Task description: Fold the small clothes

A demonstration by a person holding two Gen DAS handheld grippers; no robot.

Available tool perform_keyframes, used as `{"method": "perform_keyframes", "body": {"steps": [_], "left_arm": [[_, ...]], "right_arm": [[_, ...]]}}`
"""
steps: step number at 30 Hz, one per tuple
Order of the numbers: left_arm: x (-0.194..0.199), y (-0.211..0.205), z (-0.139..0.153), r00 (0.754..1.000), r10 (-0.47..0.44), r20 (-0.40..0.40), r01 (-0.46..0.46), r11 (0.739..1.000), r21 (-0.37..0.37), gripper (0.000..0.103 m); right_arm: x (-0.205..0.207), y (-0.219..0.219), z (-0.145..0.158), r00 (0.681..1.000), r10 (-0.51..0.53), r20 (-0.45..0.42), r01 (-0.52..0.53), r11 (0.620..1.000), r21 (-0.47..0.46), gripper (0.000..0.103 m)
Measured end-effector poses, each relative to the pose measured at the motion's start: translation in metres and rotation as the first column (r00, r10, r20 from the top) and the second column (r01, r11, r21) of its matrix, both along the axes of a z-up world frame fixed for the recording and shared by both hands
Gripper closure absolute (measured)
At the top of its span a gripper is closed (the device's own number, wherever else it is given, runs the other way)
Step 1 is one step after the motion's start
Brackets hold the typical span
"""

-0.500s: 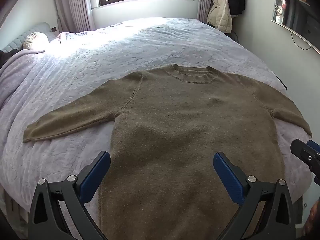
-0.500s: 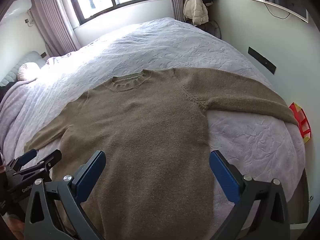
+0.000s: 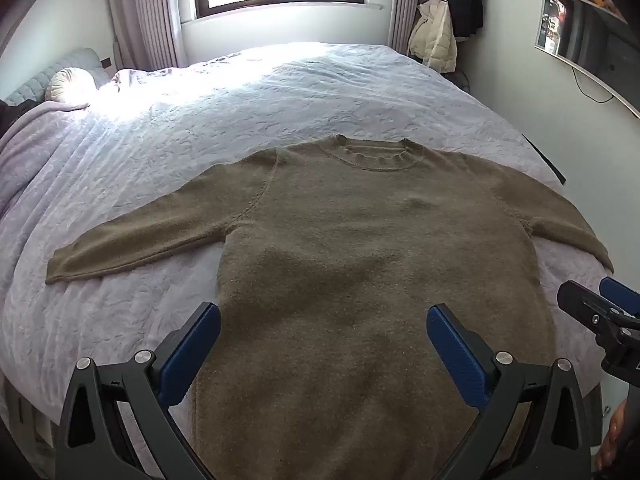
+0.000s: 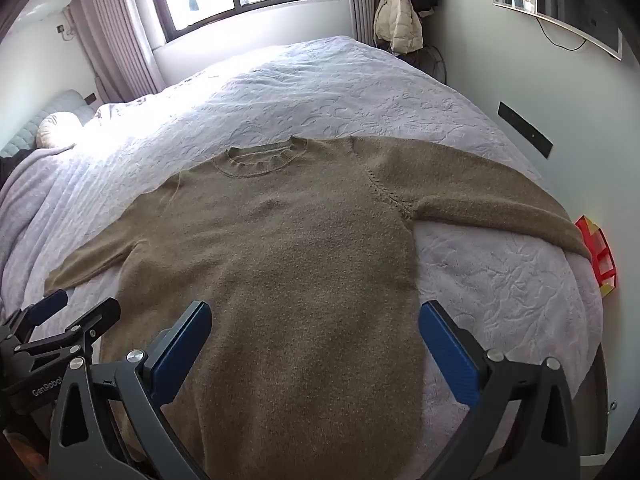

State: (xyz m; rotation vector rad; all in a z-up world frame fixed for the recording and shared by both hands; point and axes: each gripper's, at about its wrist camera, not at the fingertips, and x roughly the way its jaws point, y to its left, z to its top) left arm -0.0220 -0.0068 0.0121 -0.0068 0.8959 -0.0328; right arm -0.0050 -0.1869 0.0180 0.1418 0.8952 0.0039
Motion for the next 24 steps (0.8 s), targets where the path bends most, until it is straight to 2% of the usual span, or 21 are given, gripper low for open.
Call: {"method": "perform_keyframes", "body": {"steps": [7, 12, 24], "left_arm": [[-0.005, 0.001, 0.003, 1.0, 0.007, 0.015, -0.007, 1.0, -0.002, 0.0], [-0.007, -0.001, 0.002, 1.0, -0.006, 0.01, 0.006, 1.0, 0.01, 0.0], [-0.006, 0.003, -0.001, 1.0, 0.005, -0.019, -0.005, 1.0, -0.012, 0.0]], "right_arm": [[-0.001, 0.003, 0.001, 1.0, 0.01, -0.003, -0.01, 1.0, -0.002, 0.0], [0.0, 0.006, 0.0, 1.0, 0.013, -0.009, -0.013, 1.0, -0.012, 0.0], [0.001, 0.012, 0.002, 1.0, 0.013, -0.015, -0.014, 0.999, -0.05, 0.0]]}}
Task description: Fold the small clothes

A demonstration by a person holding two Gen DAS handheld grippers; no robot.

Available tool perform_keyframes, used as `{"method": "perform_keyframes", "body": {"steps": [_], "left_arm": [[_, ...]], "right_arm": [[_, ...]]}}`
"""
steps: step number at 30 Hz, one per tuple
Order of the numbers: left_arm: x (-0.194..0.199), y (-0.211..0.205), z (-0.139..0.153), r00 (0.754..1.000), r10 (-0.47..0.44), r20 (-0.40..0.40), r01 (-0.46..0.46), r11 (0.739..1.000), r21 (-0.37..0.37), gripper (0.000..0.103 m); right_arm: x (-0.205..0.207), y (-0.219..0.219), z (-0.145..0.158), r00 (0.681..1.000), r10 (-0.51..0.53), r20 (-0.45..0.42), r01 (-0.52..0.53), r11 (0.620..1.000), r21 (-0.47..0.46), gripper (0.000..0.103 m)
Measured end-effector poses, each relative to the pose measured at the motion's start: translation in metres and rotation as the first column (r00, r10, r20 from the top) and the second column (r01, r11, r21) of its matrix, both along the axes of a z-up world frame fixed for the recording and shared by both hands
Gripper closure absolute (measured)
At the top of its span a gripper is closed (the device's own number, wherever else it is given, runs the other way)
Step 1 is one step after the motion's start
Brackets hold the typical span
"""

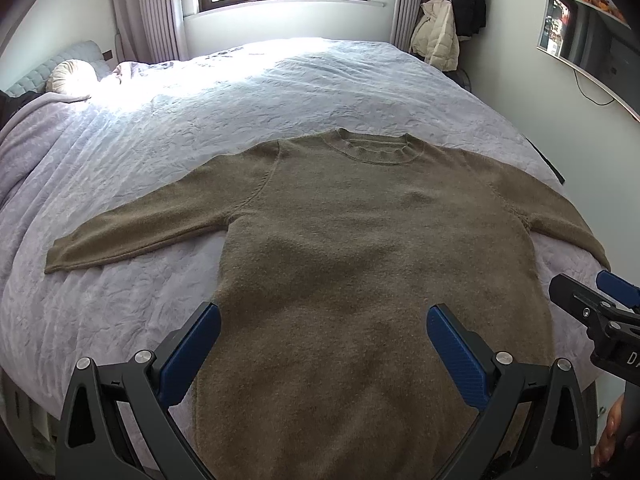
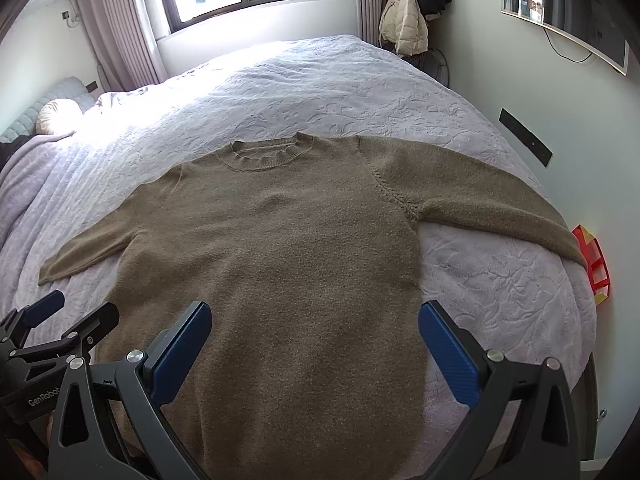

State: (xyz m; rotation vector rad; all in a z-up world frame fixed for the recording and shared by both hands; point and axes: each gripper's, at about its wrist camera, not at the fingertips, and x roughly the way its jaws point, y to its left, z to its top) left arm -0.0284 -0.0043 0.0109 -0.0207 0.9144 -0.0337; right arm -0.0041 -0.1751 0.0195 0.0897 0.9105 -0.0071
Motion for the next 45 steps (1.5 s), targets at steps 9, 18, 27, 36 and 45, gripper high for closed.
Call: {"method": "perform_keyframes", "body": {"steps": [9, 18, 27, 36, 45], "left_arm": [[-0.002, -0.0012, 0.0025, 1.0, 0.004, 0.027, -0.005, 0.999, 0.036, 0.0], [-0.0009, -0.0013, 0.0009, 1.0, 0.006, 0.006, -0.006, 0.999, 0.04, 0.0], [-0.0016, -0.002, -0.0012, 1.0, 0.005, 0.003, -0.005, 0.997, 0.072, 0.0], [-0.007, -0.0068, 0.0039, 1.0, -0.009, 0.024, 0.007, 0.995, 0.096, 0.0], [-0.008, -0.0085, 0.0034, 1.0, -0.013, 0.024, 0.011, 0.995, 0.102, 0.0]], "right_arm": [[0.0014, 0.003, -0.0016, 1.0, -0.002, -0.006, 0.002, 1.0, -0.019, 0.0], [0.0019, 0.0033, -0.002, 1.0, -0.004, -0.007, 0.004, 1.0, -0.029, 0.0], [0.0028, 0.0046, -0.0027, 1.0, -0.008, -0.015, 0.007, 0.999, -0.048, 0.0], [0.0031, 0.0043, -0.0046, 1.0, -0.01, -0.023, 0.009, 0.999, -0.04, 0.0], [0.003, 0.005, -0.0073, 0.999, -0.016, -0.032, 0.015, 0.999, -0.031, 0.0]]}}
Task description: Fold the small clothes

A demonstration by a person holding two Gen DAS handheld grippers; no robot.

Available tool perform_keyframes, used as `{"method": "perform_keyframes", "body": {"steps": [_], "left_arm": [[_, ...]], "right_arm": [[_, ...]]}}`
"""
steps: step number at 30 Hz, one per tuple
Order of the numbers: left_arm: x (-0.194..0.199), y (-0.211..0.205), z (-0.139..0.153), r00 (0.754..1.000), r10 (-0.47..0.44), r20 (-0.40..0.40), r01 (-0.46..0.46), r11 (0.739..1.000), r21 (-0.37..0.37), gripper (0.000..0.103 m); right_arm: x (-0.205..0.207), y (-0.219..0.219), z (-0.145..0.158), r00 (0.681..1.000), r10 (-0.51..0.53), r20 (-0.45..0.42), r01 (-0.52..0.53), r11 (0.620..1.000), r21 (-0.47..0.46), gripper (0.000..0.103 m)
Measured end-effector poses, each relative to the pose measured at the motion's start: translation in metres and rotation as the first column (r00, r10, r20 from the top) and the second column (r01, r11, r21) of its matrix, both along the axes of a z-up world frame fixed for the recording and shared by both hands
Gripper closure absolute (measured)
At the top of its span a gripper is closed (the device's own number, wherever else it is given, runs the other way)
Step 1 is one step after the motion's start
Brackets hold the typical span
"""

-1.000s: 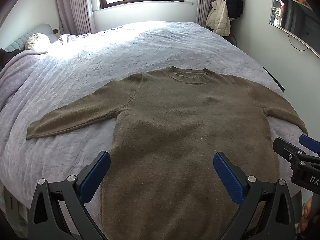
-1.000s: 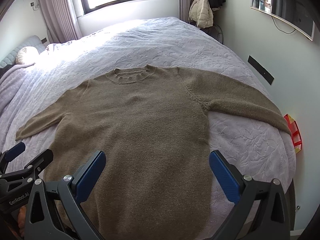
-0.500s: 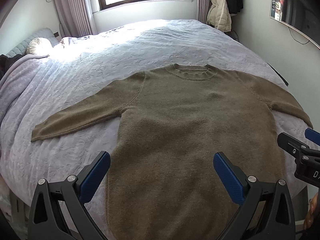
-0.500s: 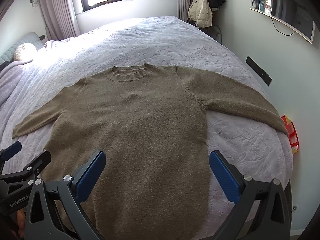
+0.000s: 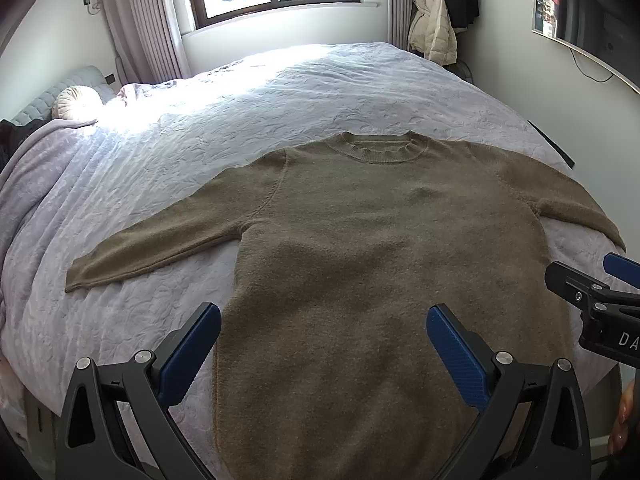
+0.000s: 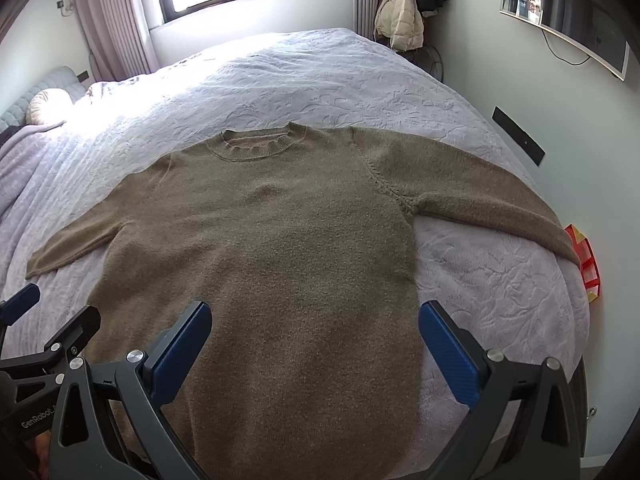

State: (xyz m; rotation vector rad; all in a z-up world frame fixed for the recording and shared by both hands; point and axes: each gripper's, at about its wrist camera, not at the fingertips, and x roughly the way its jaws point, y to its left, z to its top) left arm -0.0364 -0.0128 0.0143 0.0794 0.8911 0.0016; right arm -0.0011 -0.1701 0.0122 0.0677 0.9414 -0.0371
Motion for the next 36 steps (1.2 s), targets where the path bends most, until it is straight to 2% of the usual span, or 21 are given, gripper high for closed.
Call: {"method": "perform_keyframes", "body": {"steps": [25, 36], "left_arm": [[0.011, 0.005, -0.018, 0.999, 0.008, -0.044, -0.008, 1.0, -0.002, 0.0], [0.023, 0.011, -0.037, 0.997, 0.013, -0.078, -0.013, 1.0, -0.011, 0.0]], "right_arm": [[0.01, -0.002, -0.018, 0.999, -0.009, -0.04, 0.009, 1.0, 0.011, 0.0], [0.021, 0.001, -0.029, 0.998, -0.006, -0.062, 0.006, 1.0, 0.003, 0.0]]}}
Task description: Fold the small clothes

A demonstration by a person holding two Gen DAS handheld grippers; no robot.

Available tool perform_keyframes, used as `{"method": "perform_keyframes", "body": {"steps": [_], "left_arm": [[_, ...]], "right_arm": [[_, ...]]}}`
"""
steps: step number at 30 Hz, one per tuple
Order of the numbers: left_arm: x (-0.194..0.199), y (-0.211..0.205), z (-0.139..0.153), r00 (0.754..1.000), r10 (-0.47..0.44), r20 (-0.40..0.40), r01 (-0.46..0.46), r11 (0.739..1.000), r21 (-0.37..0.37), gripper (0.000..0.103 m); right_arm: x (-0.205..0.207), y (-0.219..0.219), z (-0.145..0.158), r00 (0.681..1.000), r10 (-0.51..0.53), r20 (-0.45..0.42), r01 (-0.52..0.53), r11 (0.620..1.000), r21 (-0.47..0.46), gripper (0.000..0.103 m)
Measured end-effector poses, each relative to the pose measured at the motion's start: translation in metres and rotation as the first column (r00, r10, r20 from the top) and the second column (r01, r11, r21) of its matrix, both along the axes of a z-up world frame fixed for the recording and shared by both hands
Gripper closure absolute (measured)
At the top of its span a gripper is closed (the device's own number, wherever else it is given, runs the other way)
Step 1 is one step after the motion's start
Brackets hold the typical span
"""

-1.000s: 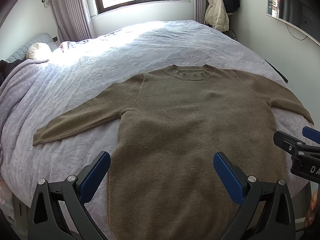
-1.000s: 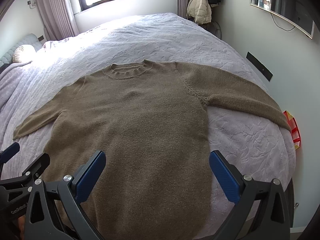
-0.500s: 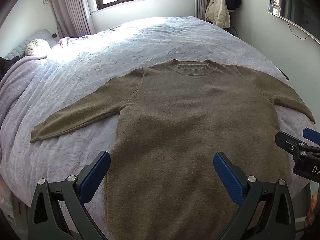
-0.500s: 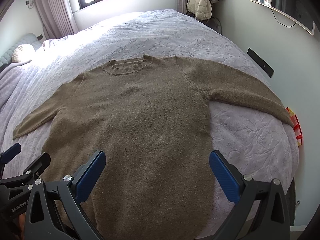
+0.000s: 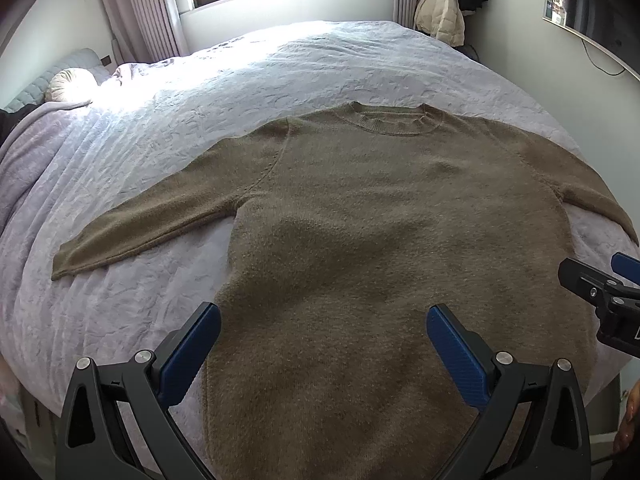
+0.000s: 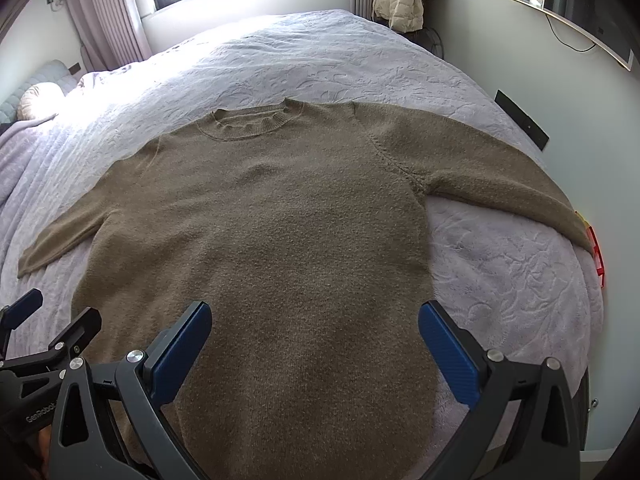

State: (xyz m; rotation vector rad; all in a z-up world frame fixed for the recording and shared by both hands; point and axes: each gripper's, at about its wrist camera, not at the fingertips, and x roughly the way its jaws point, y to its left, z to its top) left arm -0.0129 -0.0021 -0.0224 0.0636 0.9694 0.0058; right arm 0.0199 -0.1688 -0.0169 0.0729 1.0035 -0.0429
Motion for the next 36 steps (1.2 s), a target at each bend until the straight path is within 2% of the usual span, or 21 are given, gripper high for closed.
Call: {"method": "perform_keyframes", "body": {"steps": [36], "left_arm": [[0.031, 0.013, -0.032, 0.998, 0.013, -0.068, -0.015, 0.999, -0.039, 0.0]], "right_arm": [[0.032, 0.006, -0.029, 0.998, -0.003, -0.059, 0.004, 1.0, 0.008, 0.0]]}}
